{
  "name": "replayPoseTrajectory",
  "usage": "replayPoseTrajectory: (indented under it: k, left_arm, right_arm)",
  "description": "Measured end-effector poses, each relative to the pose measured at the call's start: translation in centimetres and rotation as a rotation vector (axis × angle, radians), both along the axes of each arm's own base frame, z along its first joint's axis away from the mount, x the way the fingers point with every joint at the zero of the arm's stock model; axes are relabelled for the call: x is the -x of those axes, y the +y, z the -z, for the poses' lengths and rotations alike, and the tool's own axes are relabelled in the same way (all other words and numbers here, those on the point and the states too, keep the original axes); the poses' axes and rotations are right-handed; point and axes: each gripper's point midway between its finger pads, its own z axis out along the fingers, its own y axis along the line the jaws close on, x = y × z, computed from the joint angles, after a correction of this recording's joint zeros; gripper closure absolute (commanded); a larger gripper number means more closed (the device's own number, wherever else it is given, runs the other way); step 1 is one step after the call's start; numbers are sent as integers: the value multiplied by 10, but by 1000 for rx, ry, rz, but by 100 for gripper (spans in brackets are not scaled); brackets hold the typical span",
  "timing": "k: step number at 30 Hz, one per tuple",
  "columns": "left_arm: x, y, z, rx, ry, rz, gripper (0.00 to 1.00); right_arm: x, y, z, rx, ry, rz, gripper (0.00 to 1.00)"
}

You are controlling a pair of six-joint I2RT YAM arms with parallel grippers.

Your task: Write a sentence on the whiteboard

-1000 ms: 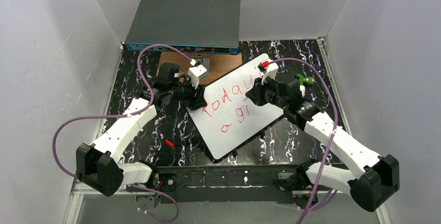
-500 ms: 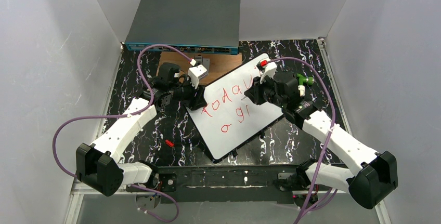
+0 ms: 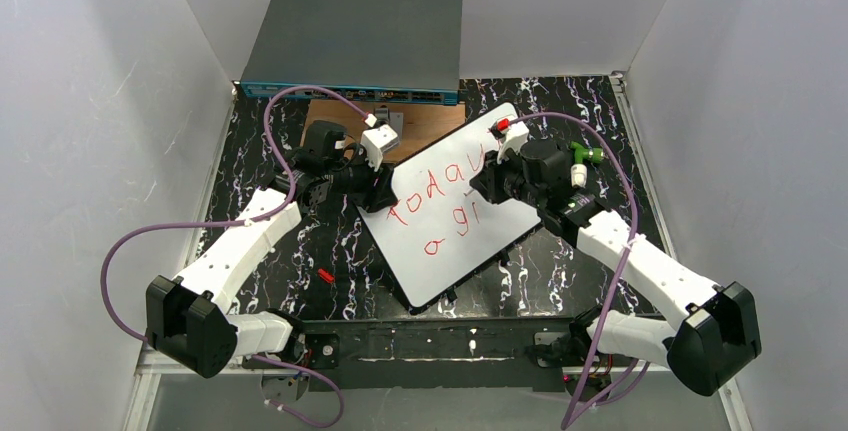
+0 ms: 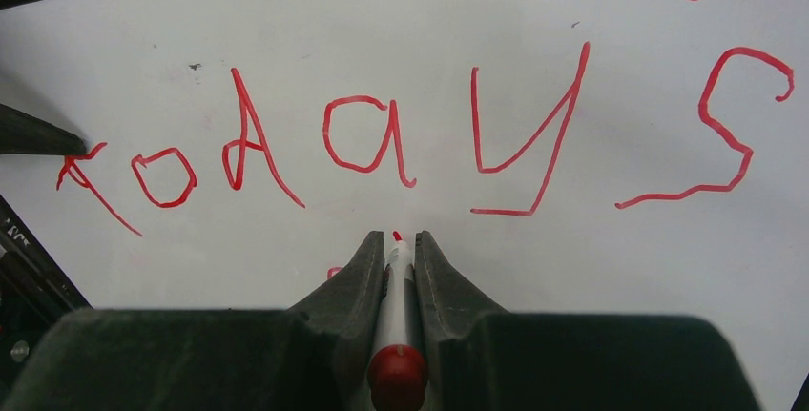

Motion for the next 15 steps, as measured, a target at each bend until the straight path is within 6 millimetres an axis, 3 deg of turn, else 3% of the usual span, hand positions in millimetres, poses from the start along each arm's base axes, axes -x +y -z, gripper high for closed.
replayPoseTrajectory:
  k: [15]
  left_arm:
    - [1,0,-1,0,-2,1,100]
  right_arm:
    - [6,-7,6,10,4,4,99]
